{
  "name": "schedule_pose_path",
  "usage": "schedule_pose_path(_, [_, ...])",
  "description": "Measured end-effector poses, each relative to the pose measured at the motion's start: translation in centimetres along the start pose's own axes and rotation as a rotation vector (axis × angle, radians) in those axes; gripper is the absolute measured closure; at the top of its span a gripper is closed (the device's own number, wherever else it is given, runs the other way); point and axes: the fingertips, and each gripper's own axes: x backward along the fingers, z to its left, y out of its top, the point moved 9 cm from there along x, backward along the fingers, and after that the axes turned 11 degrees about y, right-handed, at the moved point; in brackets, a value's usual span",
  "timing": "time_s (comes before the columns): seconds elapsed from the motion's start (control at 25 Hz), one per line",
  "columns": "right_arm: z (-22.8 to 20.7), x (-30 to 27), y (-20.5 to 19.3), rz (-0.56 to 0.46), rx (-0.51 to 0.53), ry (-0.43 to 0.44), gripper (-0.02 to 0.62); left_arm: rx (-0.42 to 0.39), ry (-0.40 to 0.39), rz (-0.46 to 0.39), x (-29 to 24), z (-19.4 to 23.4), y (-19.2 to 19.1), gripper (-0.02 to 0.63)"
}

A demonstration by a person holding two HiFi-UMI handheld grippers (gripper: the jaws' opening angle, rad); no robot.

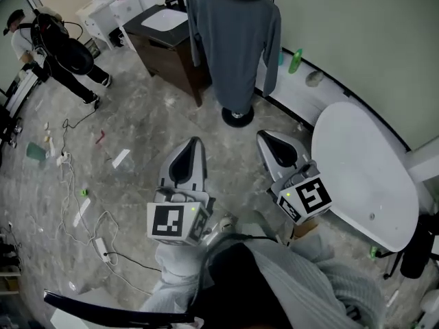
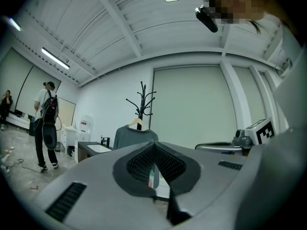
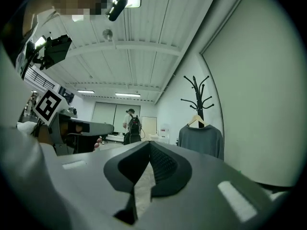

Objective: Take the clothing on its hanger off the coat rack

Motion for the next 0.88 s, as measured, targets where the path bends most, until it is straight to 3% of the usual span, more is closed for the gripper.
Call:
schedule_pose_path(0.16, [-4.6, -5.8, -1.2, 0.029, -0.024, -0.036, 0.592, 0.003, -0.053, 0.035, -7.6, 3.4, -1.1, 0.601])
schedule_pose_path(0.4, [-14.1, -15.3, -3.5, 0.036, -0.021, -0.047, 0.592, 0.003, -0.07, 0.046, -20.3, 7.4, -2.2, 0.601])
schedule_pose_path(0.72, [-28.5, -25.5, -1.5, -0.021, 0.014, -0.056, 0.592, -0.067, -0.105, -0.002, -38.0, 9.3, 2.7, 0.601])
schedule_pose_path(0.88, [-34.2, -28.0, -0.4, -0.046, 0.018, -0.073, 0.592, -0.056, -0.146, 0.001, -44.4, 9.6, 3.9, 0.601])
